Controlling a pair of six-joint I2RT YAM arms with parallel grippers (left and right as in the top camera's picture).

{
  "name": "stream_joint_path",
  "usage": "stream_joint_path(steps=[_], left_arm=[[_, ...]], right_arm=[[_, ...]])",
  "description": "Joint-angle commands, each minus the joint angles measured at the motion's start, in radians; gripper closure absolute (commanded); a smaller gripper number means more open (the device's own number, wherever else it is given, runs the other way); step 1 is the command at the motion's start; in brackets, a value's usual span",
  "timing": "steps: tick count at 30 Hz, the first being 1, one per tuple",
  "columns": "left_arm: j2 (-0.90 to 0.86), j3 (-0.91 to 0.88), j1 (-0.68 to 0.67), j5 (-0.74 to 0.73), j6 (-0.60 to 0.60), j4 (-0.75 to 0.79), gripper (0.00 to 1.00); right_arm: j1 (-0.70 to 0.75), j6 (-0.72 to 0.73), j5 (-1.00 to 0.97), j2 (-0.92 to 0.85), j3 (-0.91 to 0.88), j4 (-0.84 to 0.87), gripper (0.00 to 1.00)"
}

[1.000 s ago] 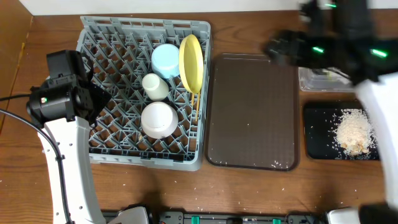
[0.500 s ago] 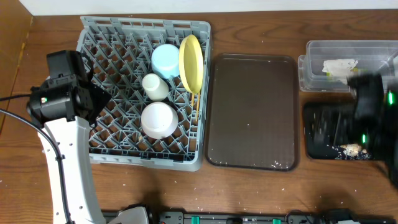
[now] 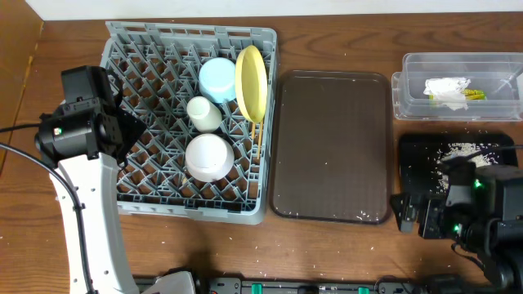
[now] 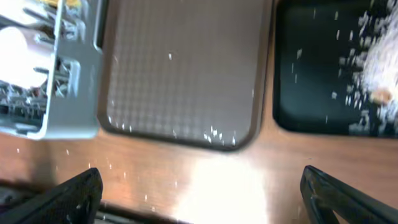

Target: Sort waste into correct bins and load items into the dishwasher

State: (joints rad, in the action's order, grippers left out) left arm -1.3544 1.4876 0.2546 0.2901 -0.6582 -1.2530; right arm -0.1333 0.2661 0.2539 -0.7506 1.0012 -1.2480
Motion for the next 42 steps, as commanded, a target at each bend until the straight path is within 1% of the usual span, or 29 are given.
stream_joint_path(steps=[1,7,9,11,14,22,24,32,33,37,38,40,42], left_arm=[[0.002,0.017,0.005,0.003,-0.013,-0.003,0.02],[0.002,0.017,0.005,0.003,-0.013,-0.003,0.02],[0.002,0.017,0.005,0.003,-0.013,-0.003,0.02],[0.002,0.017,0.005,0.003,-0.013,-0.003,0.02],[0.002,0.017,0.005,0.003,-0.013,-0.003,0.02],[0.002,0.017,0.005,0.003,-0.013,-0.003,0.02],[0.002,0.017,0.005,0.003,-0.013,-0.003,0.02],[0.002,0.017,0.005,0.003,-0.013,-0.003,0.02],[0.002,0.017,0.005,0.003,-0.013,-0.003,0.02],[0.002,0.017,0.005,0.003,-0.013,-0.003,0.02],[0.002,0.017,0.005,0.003,-0.013,-0.003,0.02],[0.002,0.017,0.005,0.003,-0.013,-0.003,0.02],[0.002,0.017,0.005,0.003,-0.013,-0.003,0.02]], right_arm=[[0.009,0.003,0.002,0.003,0.000,0.007,0.01],[0.009,-0.183,-0.008,0.003,-0.008,0.090,0.01],[0.008,-0.208,-0.016,0.011,-0.027,0.131,0.01],[0.009,-0.237,-0.018,0.041,-0.077,0.209,0.01],[0.009,-0.276,-0.018,0.116,-0.198,0.360,0.01],[0.009,-0.271,-0.011,0.349,-0.560,0.820,0.01],[0.009,-0.271,-0.018,0.432,-0.657,0.932,0.01],[0.014,-0.271,-0.076,0.599,-0.872,1.149,0.01],[0.028,-0.270,-0.087,0.629,-0.917,1.202,0.01],[0.069,-0.252,-0.089,0.668,-0.985,1.304,0.01],[0.076,-0.253,-0.090,0.676,-0.998,1.323,0.01],[0.095,-0.253,-0.101,0.701,-0.996,1.305,0.01],[0.125,-0.253,-0.159,0.749,-0.996,1.277,0.01]])
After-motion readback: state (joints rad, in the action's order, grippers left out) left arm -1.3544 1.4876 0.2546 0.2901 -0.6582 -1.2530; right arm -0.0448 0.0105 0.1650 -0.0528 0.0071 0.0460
